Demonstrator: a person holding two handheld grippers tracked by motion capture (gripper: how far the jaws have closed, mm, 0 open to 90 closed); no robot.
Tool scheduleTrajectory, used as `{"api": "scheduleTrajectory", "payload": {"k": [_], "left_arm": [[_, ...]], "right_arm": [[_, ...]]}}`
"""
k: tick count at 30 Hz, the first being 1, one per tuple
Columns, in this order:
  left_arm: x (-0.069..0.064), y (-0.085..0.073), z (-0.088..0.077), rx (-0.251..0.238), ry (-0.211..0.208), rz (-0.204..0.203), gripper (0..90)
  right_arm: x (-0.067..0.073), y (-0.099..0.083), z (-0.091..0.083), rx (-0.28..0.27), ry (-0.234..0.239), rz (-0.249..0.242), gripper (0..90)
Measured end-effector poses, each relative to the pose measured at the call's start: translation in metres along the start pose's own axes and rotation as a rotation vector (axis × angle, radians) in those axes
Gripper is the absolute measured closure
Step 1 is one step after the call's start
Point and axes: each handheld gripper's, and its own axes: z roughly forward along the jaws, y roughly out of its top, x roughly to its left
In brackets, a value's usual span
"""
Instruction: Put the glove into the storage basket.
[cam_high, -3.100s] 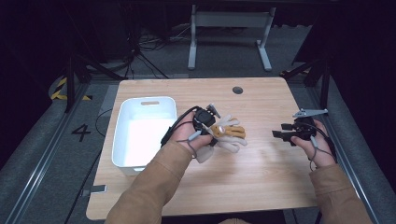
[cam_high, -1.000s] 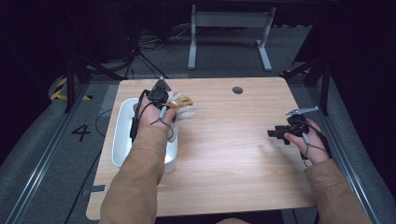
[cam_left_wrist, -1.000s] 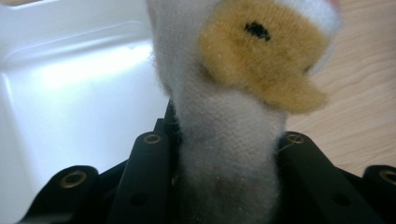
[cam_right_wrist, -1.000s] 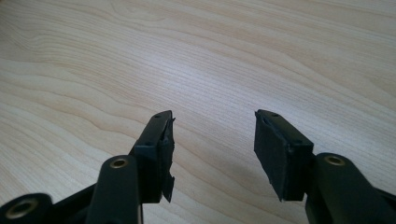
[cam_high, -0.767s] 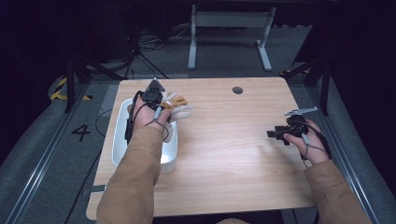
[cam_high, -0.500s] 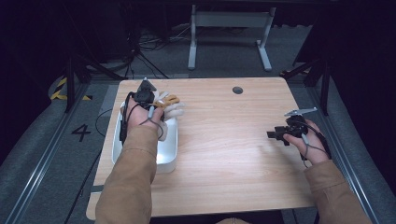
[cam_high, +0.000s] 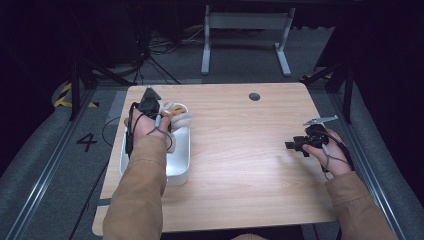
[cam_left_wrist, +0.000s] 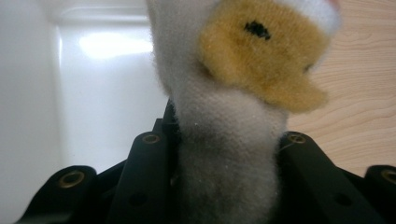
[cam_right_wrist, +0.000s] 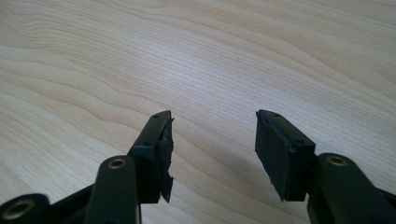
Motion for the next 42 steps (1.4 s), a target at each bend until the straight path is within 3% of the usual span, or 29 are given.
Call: {"api": "scheduleTrajectory", "payload": {"k": [20,31,42], "left_arm": [[0.034,-0.018,0.043,0.03,0.017,-0.08,67.6],[0.04,-0.023,0.061,0.036,0.041,-0.115,67.8],[0.041,-0.028,0.085,0.083,0.058,-0.111,67.7]], "right_arm": [[-0.001,-0.003,0.004,0.02,0.006,0.0,47.2],[-0.001,-0.004,0.006,0.028,0.008,0.001,47.2],[-0.001,-0.006,0.008,0.039,0.009,0.002,47.2]]}}
